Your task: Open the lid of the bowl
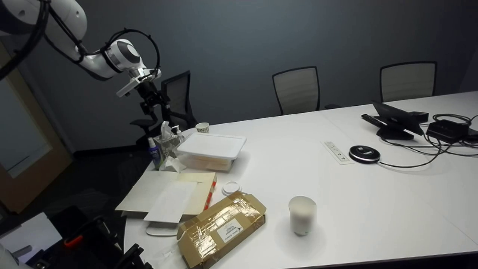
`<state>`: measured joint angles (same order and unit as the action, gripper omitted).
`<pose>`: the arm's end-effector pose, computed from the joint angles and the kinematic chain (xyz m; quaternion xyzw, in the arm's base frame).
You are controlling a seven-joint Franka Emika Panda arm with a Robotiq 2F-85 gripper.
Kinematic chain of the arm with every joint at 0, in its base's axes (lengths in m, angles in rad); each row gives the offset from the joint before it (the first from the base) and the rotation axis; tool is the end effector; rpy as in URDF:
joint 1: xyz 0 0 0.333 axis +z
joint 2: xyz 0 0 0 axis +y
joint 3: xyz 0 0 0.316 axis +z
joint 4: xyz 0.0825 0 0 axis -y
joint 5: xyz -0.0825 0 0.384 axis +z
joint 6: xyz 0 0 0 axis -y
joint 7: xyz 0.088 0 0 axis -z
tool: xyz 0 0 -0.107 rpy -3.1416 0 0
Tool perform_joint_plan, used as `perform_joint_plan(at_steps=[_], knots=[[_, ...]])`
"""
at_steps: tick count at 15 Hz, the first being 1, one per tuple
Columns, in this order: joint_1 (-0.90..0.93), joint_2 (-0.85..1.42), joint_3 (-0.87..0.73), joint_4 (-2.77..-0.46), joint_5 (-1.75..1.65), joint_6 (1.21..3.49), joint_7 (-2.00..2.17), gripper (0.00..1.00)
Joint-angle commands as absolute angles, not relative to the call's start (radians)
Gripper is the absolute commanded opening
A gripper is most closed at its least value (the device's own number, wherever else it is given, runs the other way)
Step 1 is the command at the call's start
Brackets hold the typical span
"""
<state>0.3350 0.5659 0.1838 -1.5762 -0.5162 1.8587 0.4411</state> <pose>0.6049 0.2832 0.2999 0.9649 0.1358 -0.0308 0.2228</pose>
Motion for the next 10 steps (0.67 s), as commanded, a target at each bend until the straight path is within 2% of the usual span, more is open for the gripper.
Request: perform_joint_plan(at_steps=[1,4,10], knots=[[0.373,0.576,0.141,-1.559,-0.494,1.860,0.429,1.00],[0.372,0.573,0.140,-1.546,-0.495,1.851,0.429,1.00],[0.386,0.735,0.083,-1.436,-0.511,1.972,0.398,1.00]])
